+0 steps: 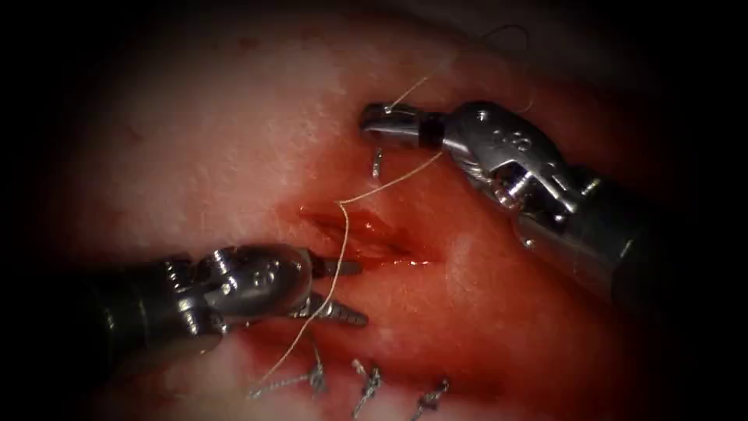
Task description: Wound Closure
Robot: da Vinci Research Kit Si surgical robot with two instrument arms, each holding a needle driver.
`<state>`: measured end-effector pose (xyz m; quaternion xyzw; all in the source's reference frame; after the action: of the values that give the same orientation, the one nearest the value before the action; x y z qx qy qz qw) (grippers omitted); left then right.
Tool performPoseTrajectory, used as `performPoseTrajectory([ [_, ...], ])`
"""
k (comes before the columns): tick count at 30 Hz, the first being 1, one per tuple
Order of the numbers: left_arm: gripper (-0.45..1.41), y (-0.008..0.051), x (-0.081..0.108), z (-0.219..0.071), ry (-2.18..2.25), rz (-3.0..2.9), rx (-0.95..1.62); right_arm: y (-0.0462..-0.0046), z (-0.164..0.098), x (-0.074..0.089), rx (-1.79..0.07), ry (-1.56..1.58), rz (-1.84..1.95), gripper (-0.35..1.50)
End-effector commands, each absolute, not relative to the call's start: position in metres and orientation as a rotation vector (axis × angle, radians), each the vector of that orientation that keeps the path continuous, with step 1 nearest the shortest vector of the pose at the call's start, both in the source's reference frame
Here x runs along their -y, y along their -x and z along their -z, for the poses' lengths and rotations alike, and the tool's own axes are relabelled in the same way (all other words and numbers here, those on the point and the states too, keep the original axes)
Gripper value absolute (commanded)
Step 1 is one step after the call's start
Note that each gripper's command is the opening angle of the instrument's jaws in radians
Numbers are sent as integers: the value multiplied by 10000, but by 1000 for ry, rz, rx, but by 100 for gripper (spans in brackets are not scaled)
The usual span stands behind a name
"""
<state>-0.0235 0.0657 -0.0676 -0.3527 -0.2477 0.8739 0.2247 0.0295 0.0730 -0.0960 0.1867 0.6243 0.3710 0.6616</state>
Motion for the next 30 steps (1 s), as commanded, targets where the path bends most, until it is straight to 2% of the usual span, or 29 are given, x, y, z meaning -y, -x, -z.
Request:
performPoseTrajectory([
  [1, 47, 240, -658, 671, 971, -2413, 684, -303, 959, -745, -1402, -393, -864, -35],
  [19, 47, 238, -659, 672, 973, -2414, 689, -288, 946, -718, -1323, -544, -1014, -35],
  [30, 47, 235, -660, 672, 975, -2416, 691, -294, 950, -697, -1270, -708, -1110, -35],
])
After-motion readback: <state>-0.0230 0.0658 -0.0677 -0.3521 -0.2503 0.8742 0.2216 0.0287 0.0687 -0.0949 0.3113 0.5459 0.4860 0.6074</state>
